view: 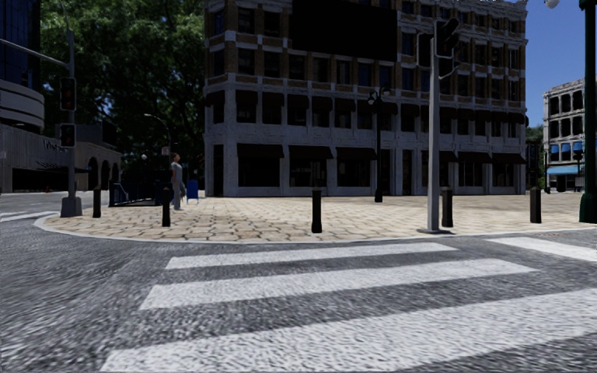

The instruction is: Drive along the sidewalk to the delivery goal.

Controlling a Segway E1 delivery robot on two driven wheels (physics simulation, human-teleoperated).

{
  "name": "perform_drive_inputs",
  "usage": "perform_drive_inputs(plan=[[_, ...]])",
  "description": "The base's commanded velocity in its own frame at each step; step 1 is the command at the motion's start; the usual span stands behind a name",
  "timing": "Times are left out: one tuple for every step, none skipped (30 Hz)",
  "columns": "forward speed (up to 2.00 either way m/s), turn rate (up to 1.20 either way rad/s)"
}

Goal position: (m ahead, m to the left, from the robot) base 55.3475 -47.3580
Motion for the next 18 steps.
perform_drive_inputs(plan=[[2.00,0.00],[2.00,0.00],[2.00,0.00],[2.00,0.00],[2.00,0.00],[2.00,0.00],[2.00,0.00],[2.00,0.00],[2.00,0.00],[2.00,0.00],[2.00,0.00],[2.00,0.00],[2.00,0.00],[2.00,0.00],[2.00,0.00],[2.00,0.00],[2.00,0.00],[2.00,0.00]])
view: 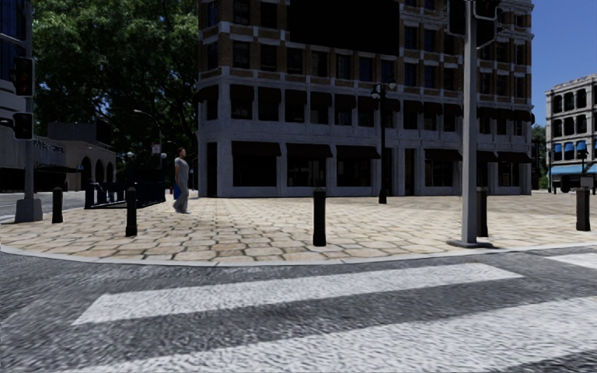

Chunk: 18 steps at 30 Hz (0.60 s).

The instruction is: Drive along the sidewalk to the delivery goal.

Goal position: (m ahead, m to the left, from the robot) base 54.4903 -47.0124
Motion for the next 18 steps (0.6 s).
perform_drive_inputs(plan=[[2.00,0.00],[2.00,0.00],[2.00,0.00],[2.00,0.00],[2.00,0.00],[1.91,0.00],[1.91,0.00],[1.86,0.03],[1.83,0.18],[1.82,0.30],[1.82,0.30],[1.81,0.37],[1.79,0.39],[1.73,0.39],[1.73,0.39],[1.68,0.39],[1.67,0.39],[1.65,0.39]])
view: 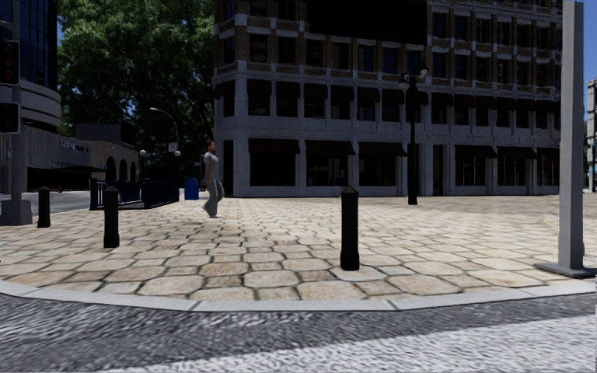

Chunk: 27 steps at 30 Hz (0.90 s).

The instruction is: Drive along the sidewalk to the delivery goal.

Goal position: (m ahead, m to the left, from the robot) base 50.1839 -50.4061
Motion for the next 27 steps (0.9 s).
perform_drive_inputs(plan=[[1.65,0.39],[1.63,0.39],[1.63,0.39],[1.63,0.39],[1.62,0.39],[1.62,0.39],[1.62,0.35],[1.62,0.35],[1.62,0.29],[1.62,0.27],[1.62,0.26],[1.62,0.26],[1.62,0.26],[1.62,0.22],[1.62,0.19],[1.62,0.19],[1.62,0.19],[1.62,0.19],[1.62,0.18],[1.62,0.16],[1.62,0.16],[1.62,0.06],[1.62,0.00],[1.62,0.00],[1.62,0.00],[1.62,0.00],[1.62,0.00]])
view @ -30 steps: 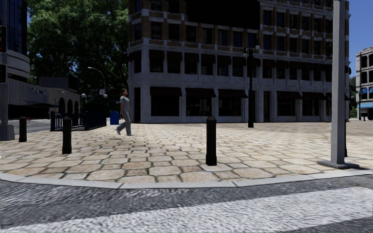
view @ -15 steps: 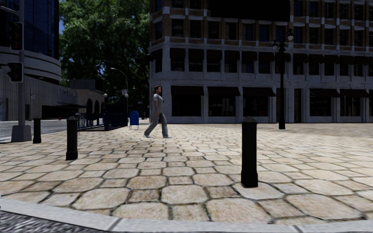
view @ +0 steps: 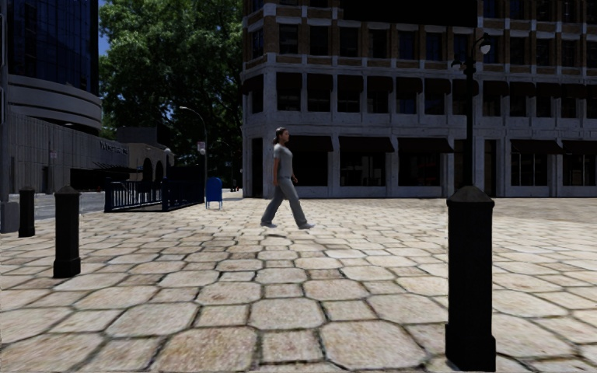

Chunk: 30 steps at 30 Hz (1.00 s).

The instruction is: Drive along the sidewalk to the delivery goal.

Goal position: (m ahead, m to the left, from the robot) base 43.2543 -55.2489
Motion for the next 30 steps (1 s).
perform_drive_inputs(plan=[[1.62,0.00],[1.62,0.00],[1.62,0.00],[1.62,0.00],[1.60,0.00],[1.55,0.00],[1.55,0.00],[1.47,0.00],[1.36,0.00],[1.28,0.00],[1.28,0.00],[1.24,0.00],[1.23,0.00],[1.22,0.00],[1.22,0.00],[1.22,0.00],[1.22,0.00],[1.22,0.00],[1.22,0.00],[1.22,0.00],[1.22,0.00],[1.22,0.00],[1.22,0.00],[1.22,0.00],[1.22,0.00],[1.22,0.00],[1.23,0.00],[1.25,0.00],[1.47,0.00],[2.00,0.00]])
